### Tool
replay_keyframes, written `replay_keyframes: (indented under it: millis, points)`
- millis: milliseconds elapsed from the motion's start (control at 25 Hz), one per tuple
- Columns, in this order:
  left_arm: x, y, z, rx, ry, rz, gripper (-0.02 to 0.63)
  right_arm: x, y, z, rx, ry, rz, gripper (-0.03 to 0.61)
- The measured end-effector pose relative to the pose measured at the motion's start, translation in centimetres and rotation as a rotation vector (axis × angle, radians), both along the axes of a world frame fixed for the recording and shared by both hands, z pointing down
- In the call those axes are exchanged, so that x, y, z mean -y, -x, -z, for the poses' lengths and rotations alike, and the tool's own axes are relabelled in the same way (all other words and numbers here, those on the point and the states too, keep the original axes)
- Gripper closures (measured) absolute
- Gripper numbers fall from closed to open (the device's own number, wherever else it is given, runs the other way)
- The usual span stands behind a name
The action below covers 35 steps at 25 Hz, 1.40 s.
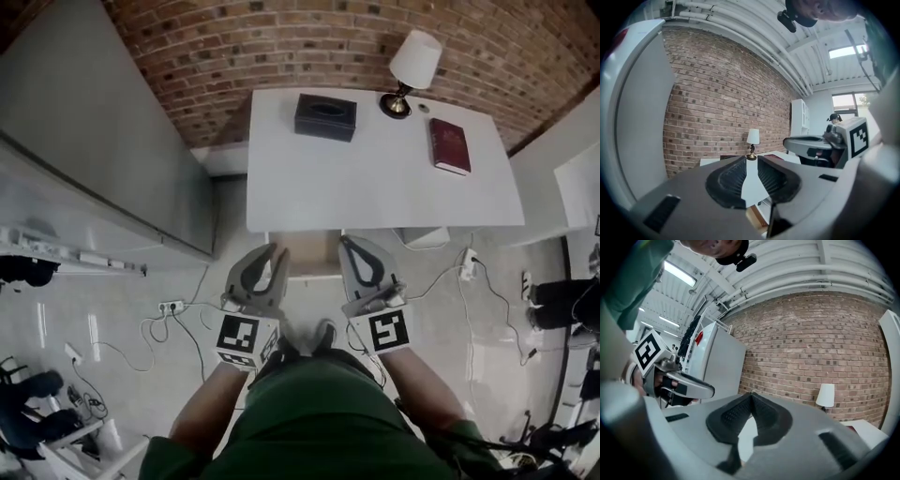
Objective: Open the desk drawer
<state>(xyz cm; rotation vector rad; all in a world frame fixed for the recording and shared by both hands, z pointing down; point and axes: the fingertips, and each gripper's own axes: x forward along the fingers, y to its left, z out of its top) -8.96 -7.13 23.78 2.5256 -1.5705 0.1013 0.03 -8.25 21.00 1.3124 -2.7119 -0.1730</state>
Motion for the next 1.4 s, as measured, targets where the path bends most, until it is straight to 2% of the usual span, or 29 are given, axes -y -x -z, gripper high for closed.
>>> replay_keyframes:
  millis: [1400]
  points:
    - [-0.4,-2.2,0.6,0.026,-0.010,0.036,0.546,0.2,-3.2,1.3,0.014,-0.037,0.013,0.577]
